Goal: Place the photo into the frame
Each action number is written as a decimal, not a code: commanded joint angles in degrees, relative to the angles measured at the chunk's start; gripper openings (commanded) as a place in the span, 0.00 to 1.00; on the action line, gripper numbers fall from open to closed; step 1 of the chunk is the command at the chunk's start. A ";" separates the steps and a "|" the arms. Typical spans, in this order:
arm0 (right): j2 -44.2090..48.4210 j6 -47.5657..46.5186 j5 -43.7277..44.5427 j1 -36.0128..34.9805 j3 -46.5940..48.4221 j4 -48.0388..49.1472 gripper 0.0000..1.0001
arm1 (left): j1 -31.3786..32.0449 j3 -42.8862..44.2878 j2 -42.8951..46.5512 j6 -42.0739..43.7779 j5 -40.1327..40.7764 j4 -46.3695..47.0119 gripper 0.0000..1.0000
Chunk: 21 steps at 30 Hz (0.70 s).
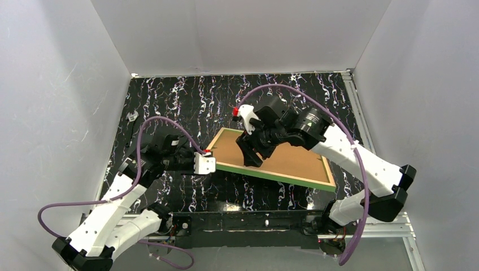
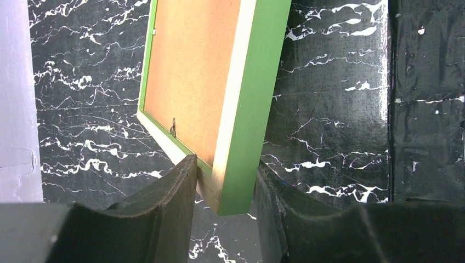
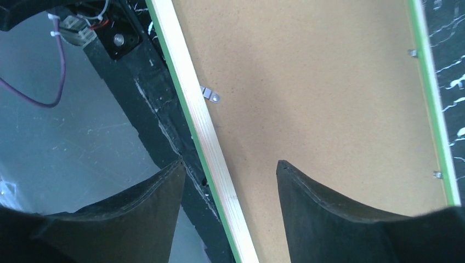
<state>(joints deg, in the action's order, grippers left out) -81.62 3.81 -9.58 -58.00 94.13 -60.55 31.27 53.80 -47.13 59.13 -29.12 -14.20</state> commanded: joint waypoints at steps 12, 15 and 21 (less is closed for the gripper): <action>14.55 9.80 8.36 4.24 3.55 4.23 0.83 | -0.08 16.53 -5.55 -23.43 -2.17 -13.83 0.00; 18.09 11.73 11.99 4.30 2.80 5.34 0.84 | -0.07 19.77 -7.20 -27.39 -2.70 -16.69 0.00; 25.36 13.96 14.60 4.48 0.47 9.78 0.92 | -0.07 28.00 -12.67 -36.14 -2.24 -24.07 0.00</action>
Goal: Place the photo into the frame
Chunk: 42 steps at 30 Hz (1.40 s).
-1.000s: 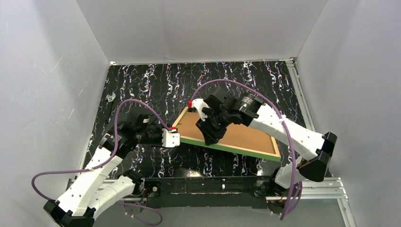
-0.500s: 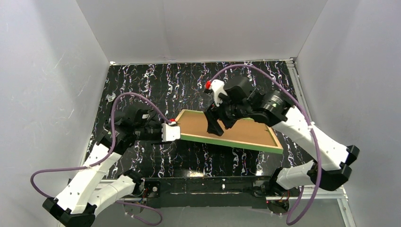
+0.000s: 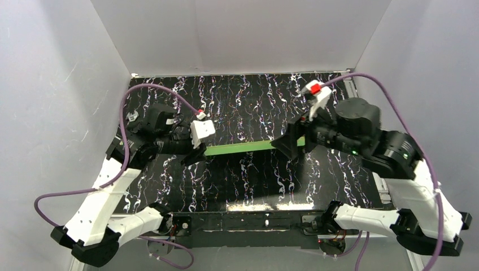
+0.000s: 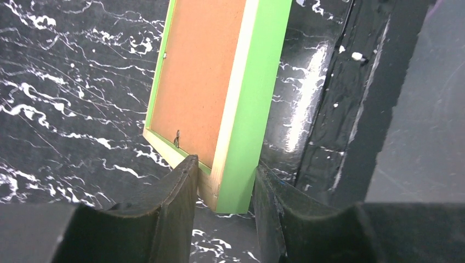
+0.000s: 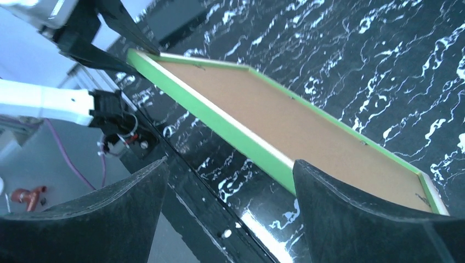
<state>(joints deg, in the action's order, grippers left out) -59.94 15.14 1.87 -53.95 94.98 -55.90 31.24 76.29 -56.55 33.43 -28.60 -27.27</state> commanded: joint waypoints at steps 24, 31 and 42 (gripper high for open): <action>4.86 12.46 2.02 0.69 -8.97 5.81 0.95 | -1.03 25.49 -17.48 -45.94 2.47 -18.91 0.00; 5.37 14.49 1.00 1.01 -12.12 6.76 0.95 | -9.89 15.48 -12.94 -57.21 -1.73 -11.12 0.00; 6.98 17.45 0.92 1.30 -18.64 8.75 0.95 | -12.33 -2.15 -3.32 -59.80 1.06 -7.34 0.00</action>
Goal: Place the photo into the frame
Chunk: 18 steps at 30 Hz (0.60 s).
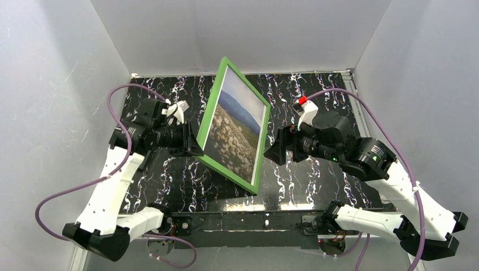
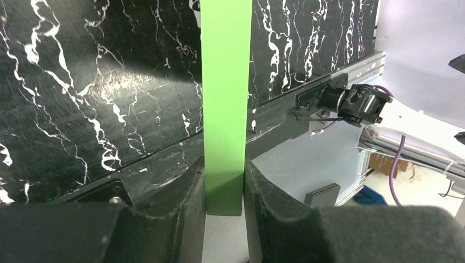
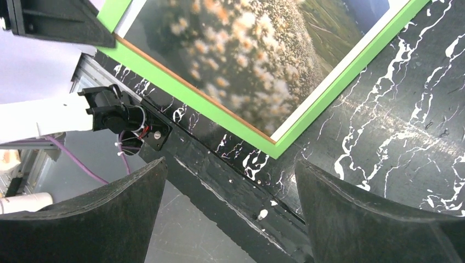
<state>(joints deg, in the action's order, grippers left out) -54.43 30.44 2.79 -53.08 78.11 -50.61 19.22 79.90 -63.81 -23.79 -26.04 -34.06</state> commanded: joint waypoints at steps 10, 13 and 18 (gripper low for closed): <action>0.89 5.32 -2.31 2.98 -8.66 6.47 0.96 | -0.32 -24.53 9.44 -5.77 -1.65 7.79 0.00; -0.91 5.64 -6.17 5.48 -9.53 6.48 0.96 | -0.33 -27.54 8.76 -5.11 -2.13 8.93 0.00; -3.37 5.17 -11.48 11.30 -11.72 7.35 0.96 | -0.25 -32.67 7.35 -5.95 -3.18 12.02 0.00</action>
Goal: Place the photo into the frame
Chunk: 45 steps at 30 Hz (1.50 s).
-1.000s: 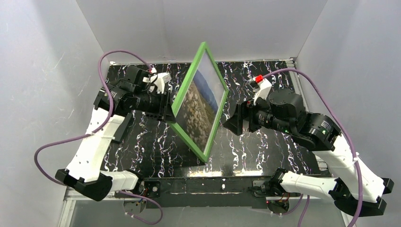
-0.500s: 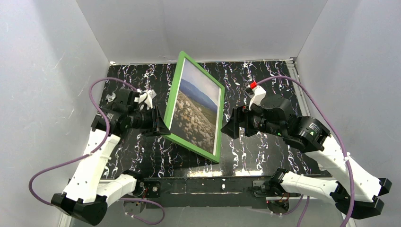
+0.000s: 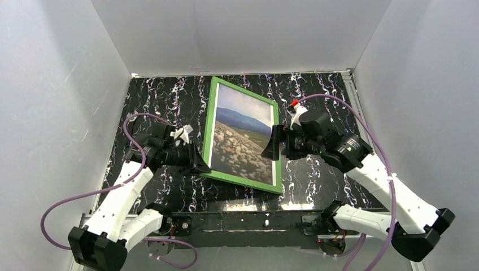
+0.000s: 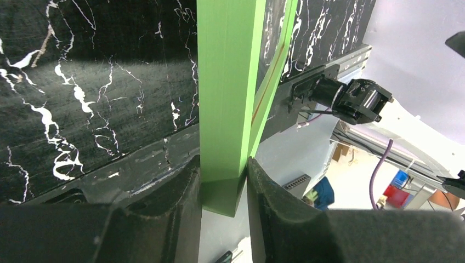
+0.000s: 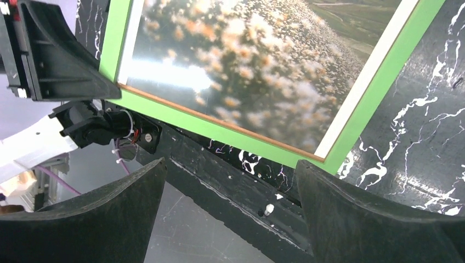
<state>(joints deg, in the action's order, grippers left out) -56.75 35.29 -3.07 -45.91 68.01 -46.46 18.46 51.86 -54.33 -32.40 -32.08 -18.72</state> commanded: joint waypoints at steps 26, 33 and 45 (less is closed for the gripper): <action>-4.93 -2.83 -15.75 25.76 -20.71 11.79 0.96 | 0.53 -9.09 -27.39 4.48 0.66 3.67 0.00; -7.23 -3.87 -13.27 26.24 -20.55 11.92 0.96 | 0.58 -9.58 -31.83 5.94 4.05 3.20 0.28; -8.29 -5.27 -11.43 26.57 -21.15 11.62 0.96 | 0.53 -8.43 -32.98 7.69 7.77 1.21 0.75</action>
<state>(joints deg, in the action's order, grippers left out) -65.10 31.20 -15.33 -19.84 47.03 -35.88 18.87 43.75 -88.75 -25.45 -28.25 -9.56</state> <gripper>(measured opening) 0.959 0.690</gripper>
